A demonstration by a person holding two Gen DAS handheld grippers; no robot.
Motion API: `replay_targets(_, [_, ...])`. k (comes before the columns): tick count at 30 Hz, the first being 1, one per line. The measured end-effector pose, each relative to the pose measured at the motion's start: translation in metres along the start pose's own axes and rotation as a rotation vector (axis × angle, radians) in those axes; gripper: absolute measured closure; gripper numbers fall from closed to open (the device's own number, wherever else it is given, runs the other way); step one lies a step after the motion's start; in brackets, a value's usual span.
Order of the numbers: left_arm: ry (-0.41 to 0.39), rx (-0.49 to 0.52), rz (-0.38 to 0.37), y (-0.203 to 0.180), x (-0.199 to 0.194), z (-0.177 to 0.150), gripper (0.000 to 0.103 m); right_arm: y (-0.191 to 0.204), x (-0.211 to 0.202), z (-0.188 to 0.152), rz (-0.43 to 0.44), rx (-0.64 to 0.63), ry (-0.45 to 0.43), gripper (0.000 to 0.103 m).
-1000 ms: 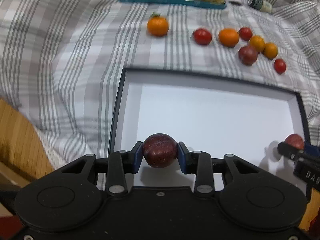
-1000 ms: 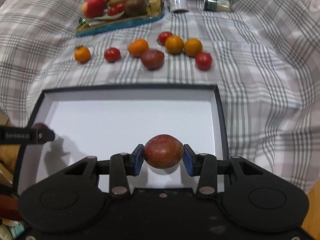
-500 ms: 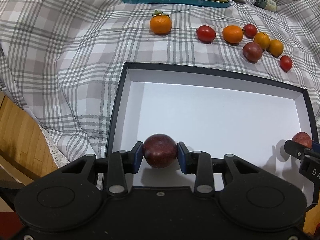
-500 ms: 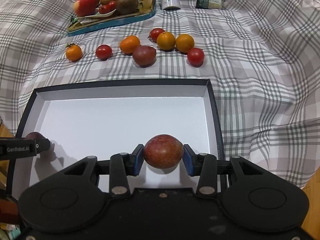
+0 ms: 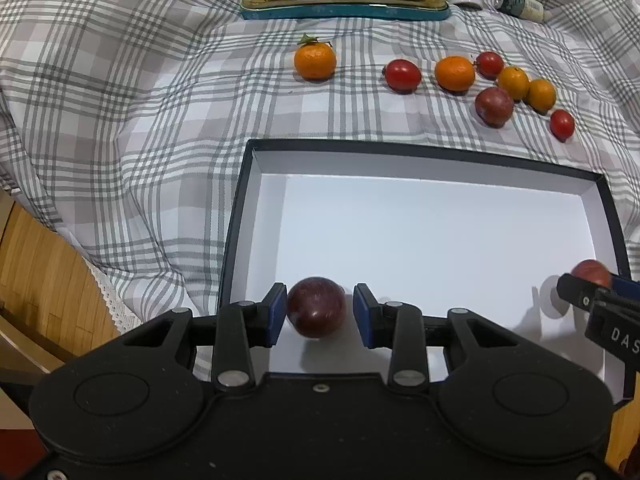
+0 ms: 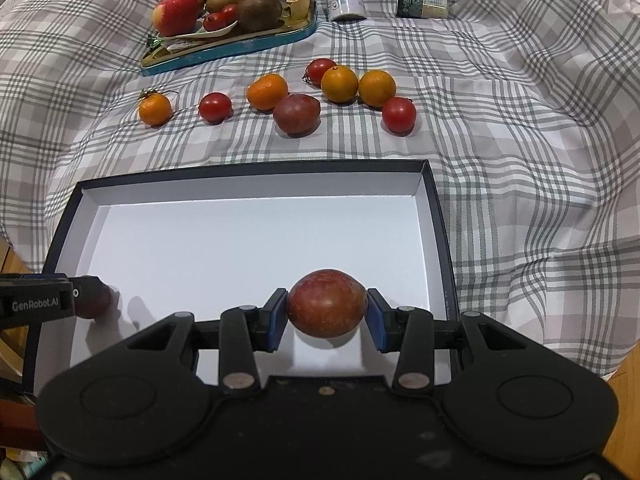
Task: Organize fruits
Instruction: 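Carry both plums into the white box and open both tools, then move both tools back toward the fruits beside the box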
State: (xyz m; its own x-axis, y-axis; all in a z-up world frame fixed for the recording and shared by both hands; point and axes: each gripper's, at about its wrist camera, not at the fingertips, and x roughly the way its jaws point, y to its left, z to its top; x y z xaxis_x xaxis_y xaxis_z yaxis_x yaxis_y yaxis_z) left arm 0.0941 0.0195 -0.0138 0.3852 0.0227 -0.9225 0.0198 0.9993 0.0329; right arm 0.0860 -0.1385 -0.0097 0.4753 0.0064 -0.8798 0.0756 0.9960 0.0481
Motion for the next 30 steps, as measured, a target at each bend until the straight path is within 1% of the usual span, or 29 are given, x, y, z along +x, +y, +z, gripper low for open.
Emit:
replay_targets(5, [0.011, -0.008, -0.021, -0.001, -0.005, -0.005, 0.058, 0.001, -0.007, -0.001, 0.001, -0.002, -0.024, 0.060])
replay_targets(20, [-0.015, 0.017, -0.042, -0.011, -0.026, -0.028, 0.058, 0.001, -0.033, -0.020, 0.029, -0.010, -0.071, 0.060])
replay_targets(26, [-0.021, 0.027, -0.048, -0.015, -0.031, -0.034, 0.058, 0.000, -0.037, -0.026, 0.042, -0.012, -0.066, 0.060])
replay_targets(30, [-0.009, 0.032, -0.065, -0.015, -0.032, -0.033, 0.058, -0.002, -0.037, -0.028, 0.058, -0.011, -0.036, 0.059])
